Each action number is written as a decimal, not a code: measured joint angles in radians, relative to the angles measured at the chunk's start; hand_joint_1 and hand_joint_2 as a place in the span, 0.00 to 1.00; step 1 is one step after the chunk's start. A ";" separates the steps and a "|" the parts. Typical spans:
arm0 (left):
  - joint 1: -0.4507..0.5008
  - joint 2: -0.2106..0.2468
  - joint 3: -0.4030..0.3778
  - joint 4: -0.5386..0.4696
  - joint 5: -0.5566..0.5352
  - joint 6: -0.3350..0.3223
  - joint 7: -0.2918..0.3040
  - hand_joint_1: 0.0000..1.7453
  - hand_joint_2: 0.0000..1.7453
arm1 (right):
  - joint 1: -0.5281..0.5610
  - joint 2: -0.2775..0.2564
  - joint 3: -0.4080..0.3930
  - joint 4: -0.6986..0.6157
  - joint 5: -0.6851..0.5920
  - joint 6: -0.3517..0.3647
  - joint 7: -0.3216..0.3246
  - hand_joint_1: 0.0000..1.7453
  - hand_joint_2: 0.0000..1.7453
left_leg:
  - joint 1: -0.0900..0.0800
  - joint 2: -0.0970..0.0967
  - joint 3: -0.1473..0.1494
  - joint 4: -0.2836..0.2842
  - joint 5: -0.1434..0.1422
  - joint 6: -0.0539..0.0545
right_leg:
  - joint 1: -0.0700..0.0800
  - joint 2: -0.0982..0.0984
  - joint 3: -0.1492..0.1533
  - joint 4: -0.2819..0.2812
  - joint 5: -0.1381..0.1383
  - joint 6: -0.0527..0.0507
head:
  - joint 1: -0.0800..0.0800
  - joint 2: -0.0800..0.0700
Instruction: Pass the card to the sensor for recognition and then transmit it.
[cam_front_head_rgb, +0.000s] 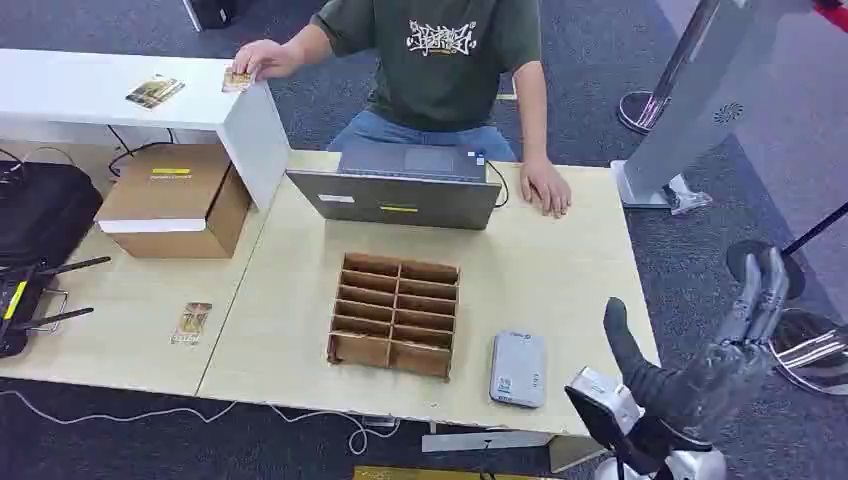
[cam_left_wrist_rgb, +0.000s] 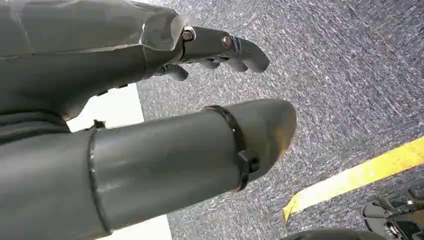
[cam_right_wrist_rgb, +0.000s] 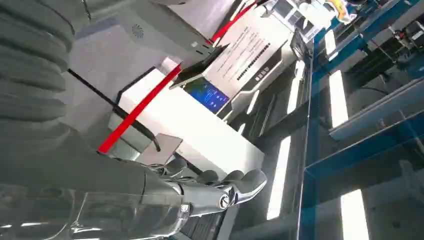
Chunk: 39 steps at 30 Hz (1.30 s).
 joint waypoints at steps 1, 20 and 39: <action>0.000 0.000 0.000 0.000 0.001 0.000 0.001 0.00 0.00 | -0.001 0.000 0.000 0.004 0.002 0.000 -0.001 0.00 1.00 | 0.000 0.000 0.000 0.000 0.000 0.000 | 0.000 0.000 0.000 0.000 0.000 0.000 | 0.000 0.000; -0.001 0.002 0.001 0.000 0.017 -0.008 0.007 0.00 0.00 | -0.073 -0.022 0.142 0.196 0.455 0.000 0.224 0.00 1.00 | 0.000 -0.001 -0.001 0.000 0.000 0.000 | 0.000 -0.001 0.001 0.000 0.000 0.000 | 0.001 0.000; -0.037 0.004 -0.039 0.000 -0.075 -0.081 0.015 0.00 0.00 | -0.821 -0.039 0.362 0.865 0.525 0.188 0.539 0.00 1.00 | 0.001 0.001 0.000 0.000 0.006 -0.001 | 0.001 0.001 -0.001 0.001 0.005 -0.002 | 0.000 0.000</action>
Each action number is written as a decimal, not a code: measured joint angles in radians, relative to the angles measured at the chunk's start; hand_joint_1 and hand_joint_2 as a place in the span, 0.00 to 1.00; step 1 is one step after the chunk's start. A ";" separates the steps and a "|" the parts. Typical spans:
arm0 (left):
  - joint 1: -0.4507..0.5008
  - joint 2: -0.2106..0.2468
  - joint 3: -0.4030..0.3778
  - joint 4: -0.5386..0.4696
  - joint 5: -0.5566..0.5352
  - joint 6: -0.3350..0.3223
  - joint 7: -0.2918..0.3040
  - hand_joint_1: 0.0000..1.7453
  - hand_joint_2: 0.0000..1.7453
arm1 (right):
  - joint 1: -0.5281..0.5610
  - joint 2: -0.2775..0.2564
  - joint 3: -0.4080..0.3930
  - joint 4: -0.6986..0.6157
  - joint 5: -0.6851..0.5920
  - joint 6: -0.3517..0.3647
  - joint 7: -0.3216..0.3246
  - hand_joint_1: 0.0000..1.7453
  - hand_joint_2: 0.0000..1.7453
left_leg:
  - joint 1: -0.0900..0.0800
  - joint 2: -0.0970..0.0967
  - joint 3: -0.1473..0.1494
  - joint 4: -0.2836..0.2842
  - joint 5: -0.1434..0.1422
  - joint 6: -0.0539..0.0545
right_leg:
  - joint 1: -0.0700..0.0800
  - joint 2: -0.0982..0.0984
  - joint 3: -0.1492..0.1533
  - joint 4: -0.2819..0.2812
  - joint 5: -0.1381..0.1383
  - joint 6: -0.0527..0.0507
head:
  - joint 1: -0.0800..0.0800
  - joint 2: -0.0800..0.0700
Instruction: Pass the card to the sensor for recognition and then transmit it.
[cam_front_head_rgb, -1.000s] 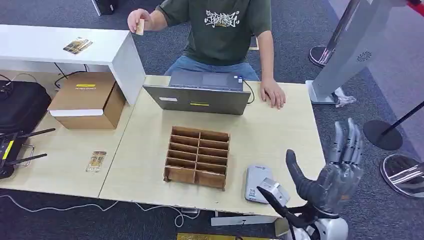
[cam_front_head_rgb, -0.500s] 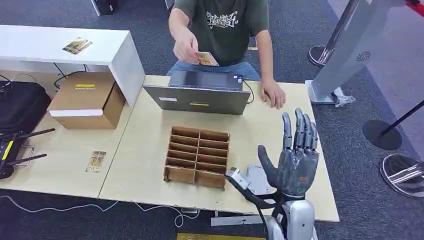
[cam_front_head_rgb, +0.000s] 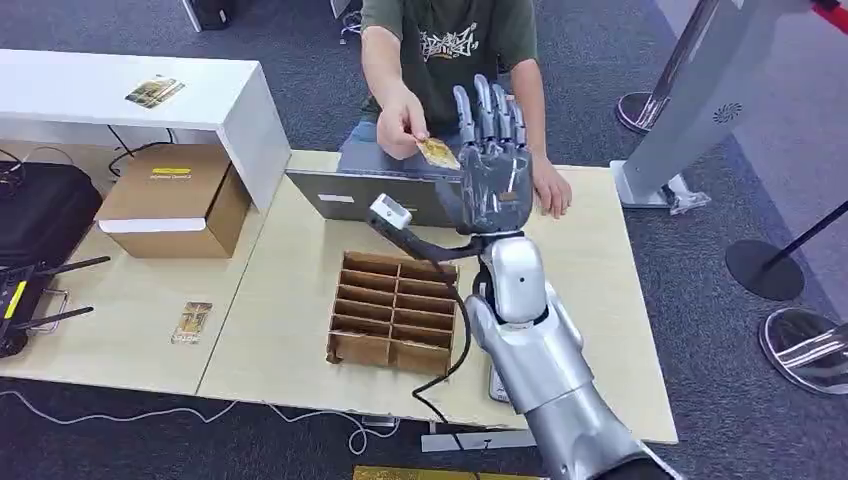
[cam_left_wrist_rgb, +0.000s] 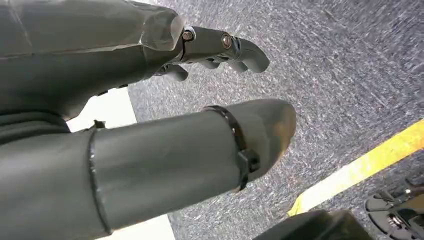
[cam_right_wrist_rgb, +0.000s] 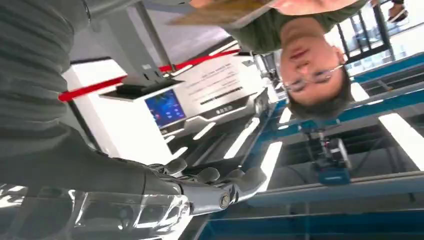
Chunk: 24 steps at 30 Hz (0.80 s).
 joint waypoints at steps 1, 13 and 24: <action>-0.002 0.000 -0.003 0.000 0.000 -0.001 0.002 0.00 0.00 | -0.022 0.000 0.008 0.023 0.000 0.005 0.005 0.00 1.00 | 0.000 0.000 0.000 0.000 0.000 0.000 | 0.000 0.000 0.000 0.000 0.000 0.000 | 0.001 0.000; -0.010 -0.008 -0.024 0.000 -0.003 -0.020 0.005 0.00 0.00 | -0.202 0.010 0.076 0.245 0.005 0.053 0.034 0.00 1.00 | 0.000 0.000 0.000 0.000 0.000 0.000 | 0.000 0.000 0.000 0.000 0.000 0.000 | 0.000 0.000; -0.015 -0.017 -0.032 0.000 -0.003 -0.023 0.009 0.00 0.00 | -0.258 0.014 0.086 0.317 0.001 0.040 0.043 0.00 1.00 | 0.000 0.000 0.000 0.000 0.000 0.000 | 0.000 0.000 -0.001 0.000 0.000 0.000 | 0.000 0.000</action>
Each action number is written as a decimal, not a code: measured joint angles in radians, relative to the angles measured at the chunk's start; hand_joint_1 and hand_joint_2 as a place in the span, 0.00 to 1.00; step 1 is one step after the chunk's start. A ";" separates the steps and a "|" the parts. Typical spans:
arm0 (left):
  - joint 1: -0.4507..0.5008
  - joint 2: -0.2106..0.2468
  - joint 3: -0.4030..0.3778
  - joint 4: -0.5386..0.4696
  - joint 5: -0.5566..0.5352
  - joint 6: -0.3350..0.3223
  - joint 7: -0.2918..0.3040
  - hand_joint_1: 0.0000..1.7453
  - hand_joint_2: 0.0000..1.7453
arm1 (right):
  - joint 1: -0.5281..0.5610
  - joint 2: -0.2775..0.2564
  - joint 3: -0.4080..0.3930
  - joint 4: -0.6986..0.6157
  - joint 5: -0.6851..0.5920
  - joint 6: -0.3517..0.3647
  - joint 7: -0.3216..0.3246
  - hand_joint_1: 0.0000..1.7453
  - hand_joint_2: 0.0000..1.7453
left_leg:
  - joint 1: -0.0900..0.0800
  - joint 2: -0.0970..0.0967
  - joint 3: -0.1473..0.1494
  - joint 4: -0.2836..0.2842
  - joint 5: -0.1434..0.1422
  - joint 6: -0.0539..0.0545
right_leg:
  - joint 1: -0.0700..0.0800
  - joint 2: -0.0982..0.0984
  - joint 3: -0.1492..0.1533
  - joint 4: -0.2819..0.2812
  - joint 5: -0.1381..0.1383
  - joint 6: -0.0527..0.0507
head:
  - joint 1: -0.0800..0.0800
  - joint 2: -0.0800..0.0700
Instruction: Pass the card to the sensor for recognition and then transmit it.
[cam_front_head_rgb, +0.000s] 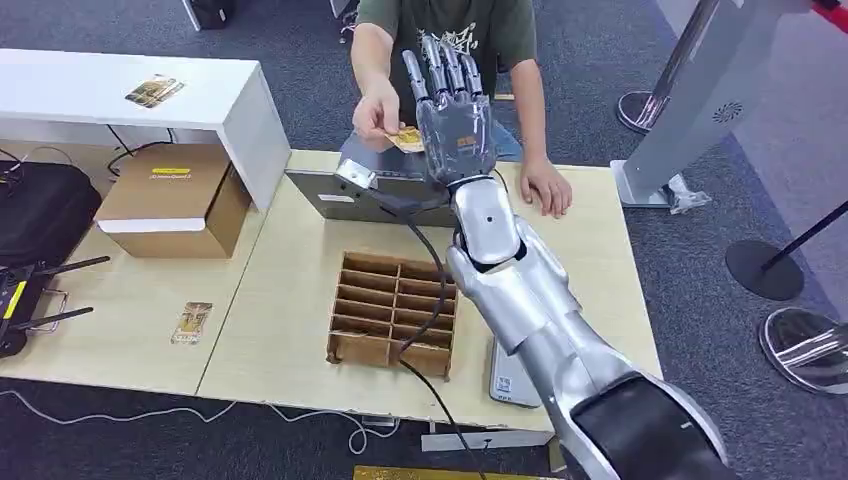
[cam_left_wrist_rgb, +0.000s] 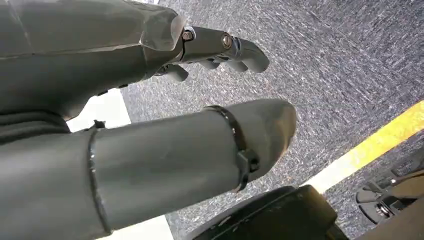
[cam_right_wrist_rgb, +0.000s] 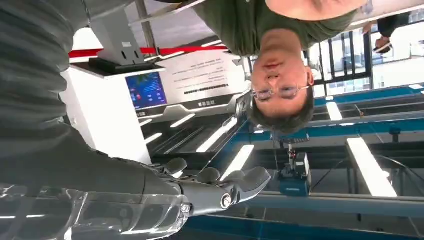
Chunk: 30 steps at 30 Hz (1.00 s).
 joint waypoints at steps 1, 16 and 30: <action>-0.001 0.000 -0.001 0.000 0.000 0.000 0.000 0.00 0.00 | 0.000 -0.002 0.000 0.002 -0.001 -0.006 0.000 0.00 1.00 | 0.000 0.000 0.000 0.000 0.000 0.000 | 0.000 0.000 0.000 0.000 0.000 0.000 | 0.000 0.000; -0.001 -0.002 -0.004 0.000 0.002 0.006 -0.003 0.00 0.00 | 0.000 -0.049 -0.016 -0.014 -0.010 -0.054 0.002 0.00 1.00 | 0.000 0.000 0.000 0.000 0.000 0.000 | 0.000 0.000 0.000 0.000 0.000 0.000 | 0.000 0.000; -0.001 -0.005 -0.005 0.000 0.002 0.011 -0.005 0.00 0.00 | 0.007 -0.063 -0.037 -0.017 -0.030 -0.076 -0.017 1.00 1.00 | 0.000 0.000 0.000 0.000 0.000 0.000 | 0.000 0.000 0.000 0.000 0.000 0.000 | 0.000 0.000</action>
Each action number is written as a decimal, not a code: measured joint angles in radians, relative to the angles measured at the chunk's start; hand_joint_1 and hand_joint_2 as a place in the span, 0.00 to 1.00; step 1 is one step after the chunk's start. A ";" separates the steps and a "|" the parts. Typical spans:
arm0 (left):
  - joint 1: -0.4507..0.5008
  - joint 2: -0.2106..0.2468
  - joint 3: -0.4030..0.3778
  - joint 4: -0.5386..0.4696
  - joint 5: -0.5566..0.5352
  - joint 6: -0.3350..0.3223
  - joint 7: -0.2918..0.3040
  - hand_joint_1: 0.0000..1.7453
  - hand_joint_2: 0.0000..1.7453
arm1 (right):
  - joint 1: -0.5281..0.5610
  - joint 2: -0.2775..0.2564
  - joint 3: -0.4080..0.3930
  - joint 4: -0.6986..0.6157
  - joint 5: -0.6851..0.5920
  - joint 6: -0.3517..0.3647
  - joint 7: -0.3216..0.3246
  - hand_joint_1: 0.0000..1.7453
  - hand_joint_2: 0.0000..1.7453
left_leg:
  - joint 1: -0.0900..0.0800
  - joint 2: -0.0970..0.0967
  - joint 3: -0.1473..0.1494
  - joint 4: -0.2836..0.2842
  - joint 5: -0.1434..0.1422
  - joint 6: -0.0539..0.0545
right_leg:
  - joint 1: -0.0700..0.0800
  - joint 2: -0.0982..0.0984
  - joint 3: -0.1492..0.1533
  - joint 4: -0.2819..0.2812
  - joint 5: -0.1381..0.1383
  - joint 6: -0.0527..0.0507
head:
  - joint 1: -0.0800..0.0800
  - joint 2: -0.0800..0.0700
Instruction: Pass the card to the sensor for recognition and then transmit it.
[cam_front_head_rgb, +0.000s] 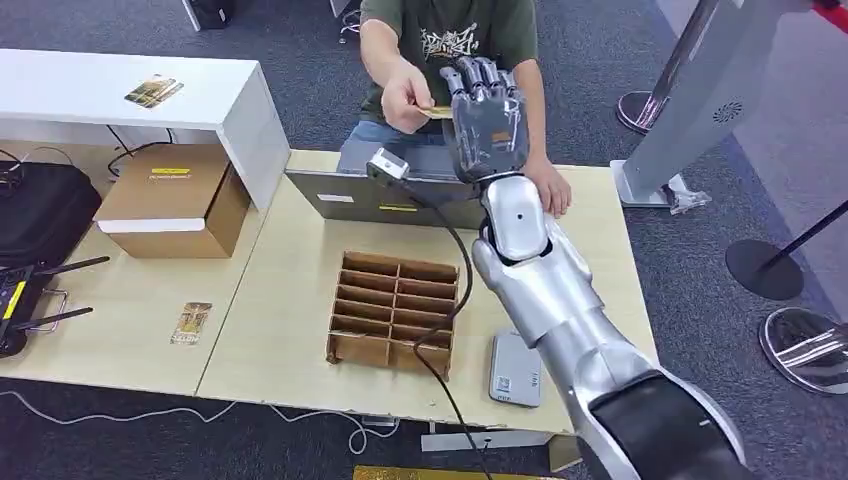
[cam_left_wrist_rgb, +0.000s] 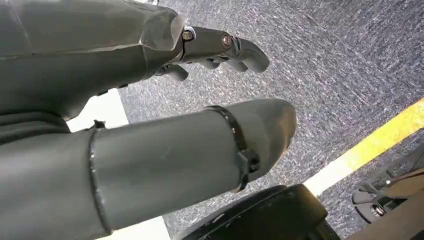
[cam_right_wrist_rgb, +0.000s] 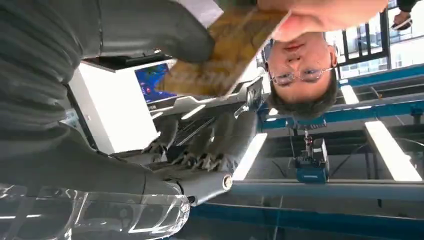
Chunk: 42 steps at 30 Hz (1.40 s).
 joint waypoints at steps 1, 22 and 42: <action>0.000 -0.001 0.000 0.000 0.000 0.000 0.000 0.00 0.00 | 0.002 -0.001 0.000 -0.002 0.000 -0.002 0.000 1.00 1.00 | 0.000 0.000 0.000 0.000 0.000 0.000 | 0.000 0.000 0.000 0.000 0.000 0.000 | 0.000 0.000; -0.001 -0.001 -0.002 0.000 0.003 -0.001 -0.003 0.00 0.00 | 0.012 -0.002 -0.024 -0.016 -0.135 0.056 -0.066 1.00 1.00 | 0.000 0.000 0.000 0.000 0.000 0.000 | 0.000 0.000 0.000 0.000 0.000 0.000 | 0.000 0.000; 0.000 0.000 -0.002 0.000 0.017 0.013 0.012 0.00 0.00 | 0.014 0.033 -0.199 -0.069 -0.945 0.357 -0.185 1.00 1.00 | 0.000 0.000 0.000 0.000 0.000 0.000 | 0.000 0.000 0.000 0.000 0.000 0.000 | 0.000 0.000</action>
